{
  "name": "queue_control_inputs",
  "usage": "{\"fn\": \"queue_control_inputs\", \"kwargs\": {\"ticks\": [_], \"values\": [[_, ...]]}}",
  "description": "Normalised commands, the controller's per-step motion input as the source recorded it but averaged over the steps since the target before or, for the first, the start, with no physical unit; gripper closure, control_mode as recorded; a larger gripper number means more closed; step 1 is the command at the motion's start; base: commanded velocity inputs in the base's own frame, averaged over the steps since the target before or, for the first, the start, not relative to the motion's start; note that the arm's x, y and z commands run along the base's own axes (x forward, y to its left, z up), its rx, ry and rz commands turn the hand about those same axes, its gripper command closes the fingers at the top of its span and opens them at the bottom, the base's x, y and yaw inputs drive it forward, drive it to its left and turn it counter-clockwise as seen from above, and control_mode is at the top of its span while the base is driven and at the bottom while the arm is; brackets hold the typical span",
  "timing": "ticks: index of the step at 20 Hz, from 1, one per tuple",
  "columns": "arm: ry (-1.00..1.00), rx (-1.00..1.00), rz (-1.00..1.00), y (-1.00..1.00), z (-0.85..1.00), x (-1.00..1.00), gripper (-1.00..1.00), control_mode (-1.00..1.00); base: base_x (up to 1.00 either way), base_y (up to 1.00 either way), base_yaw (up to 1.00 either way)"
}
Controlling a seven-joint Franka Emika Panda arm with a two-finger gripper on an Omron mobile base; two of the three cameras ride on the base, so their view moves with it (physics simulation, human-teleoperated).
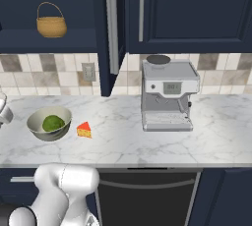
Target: Pick the cheese from the fridge and the cheese grater from the cabinet and place them next to the salad bowl.
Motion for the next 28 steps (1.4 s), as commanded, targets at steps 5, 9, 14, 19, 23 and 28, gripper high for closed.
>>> {"fn": "queue_control_inputs", "kwargs": {"ticks": [5,9,14,19,23,28], "values": [[-0.02,-0.07,-0.03,0.34,-0.31,0.28,1.00,-1.00,0.00,0.00,0.00],[-0.04,-0.07,-0.12,0.06,-0.49,0.25,1.00,-1.00,0.00,0.00,0.00],[-0.07,-0.02,-0.12,0.03,-0.35,0.20,1.00,-1.00,0.00,0.00,0.00],[-0.12,0.00,-0.13,0.08,-0.16,0.16,1.00,-1.00,0.00,0.00,0.00],[-0.14,0.00,-0.09,0.19,-0.12,0.09,1.00,-1.00,0.00,0.00,0.00],[-0.16,-0.02,-0.05,0.28,-0.11,0.10,1.00,-1.00,0.00,0.00,0.00]]}}
